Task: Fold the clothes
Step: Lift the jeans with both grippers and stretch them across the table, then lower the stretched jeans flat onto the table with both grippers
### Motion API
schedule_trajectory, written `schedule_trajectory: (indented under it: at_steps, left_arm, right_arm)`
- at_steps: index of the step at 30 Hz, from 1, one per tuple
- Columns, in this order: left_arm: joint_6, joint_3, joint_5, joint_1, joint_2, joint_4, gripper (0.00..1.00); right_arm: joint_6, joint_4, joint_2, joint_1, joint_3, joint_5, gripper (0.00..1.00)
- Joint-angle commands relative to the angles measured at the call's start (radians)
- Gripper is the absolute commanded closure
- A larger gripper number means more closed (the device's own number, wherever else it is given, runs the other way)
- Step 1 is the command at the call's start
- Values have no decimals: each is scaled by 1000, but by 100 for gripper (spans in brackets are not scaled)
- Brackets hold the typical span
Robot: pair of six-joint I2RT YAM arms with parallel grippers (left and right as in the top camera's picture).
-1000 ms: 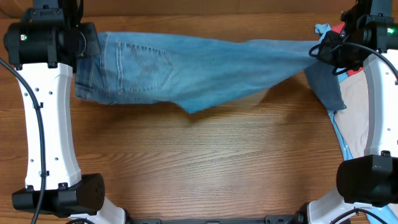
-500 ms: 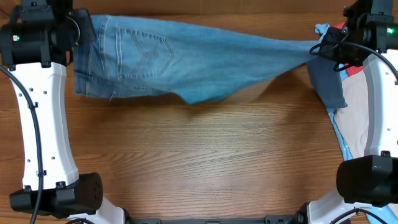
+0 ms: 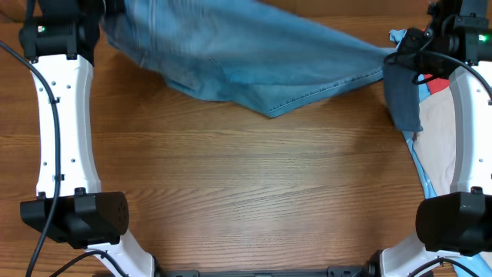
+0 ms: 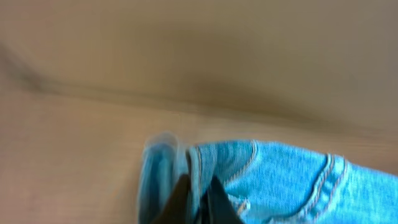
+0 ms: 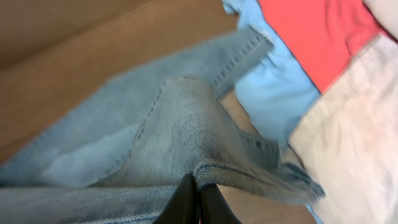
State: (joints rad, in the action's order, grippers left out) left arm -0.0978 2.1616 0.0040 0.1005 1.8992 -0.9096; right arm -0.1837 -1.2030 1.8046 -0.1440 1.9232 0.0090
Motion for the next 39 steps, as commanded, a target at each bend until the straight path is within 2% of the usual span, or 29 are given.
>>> schedule_trajectory:
  at_steps: [1,4,6,11,16,24,31,35,39]
  left_arm:
    - [-27,18,-107,45,0,-190,96]
    - [-34,18,-108,45,48,-425,96]
    - [-33,18,-111,45,85,-505,96]
    - [-33,18,-176,45,174,-632,96]
    - [-34,18,-180,47,236,-727,96]
    - [-44,-3,-138,49,239,-780,96]
    - [-2,-157,-134,49,239,-780,96]
    - [-1,-242,-132,50,238,-781,96]
    - [106,-253,-17,50,225,-781,96]
  right_arm:
    - [-2,-47,-24,-36,14,105,96]
    - [-2,-119,-24,-36,13,69,96]
    - [2,-159,-24,-36,13,47,96]
    - [1,-248,-19,-34,0,-40,96]
    - [2,-258,-19,-14,-112,-68,96]
    - [2,-212,-19,26,-386,-75,96]
    - [1,-217,-19,26,-566,-76,90]
    - [2,-239,-19,26,-594,-75,78]
    - [1,-251,-19,26,-594,-75,69]
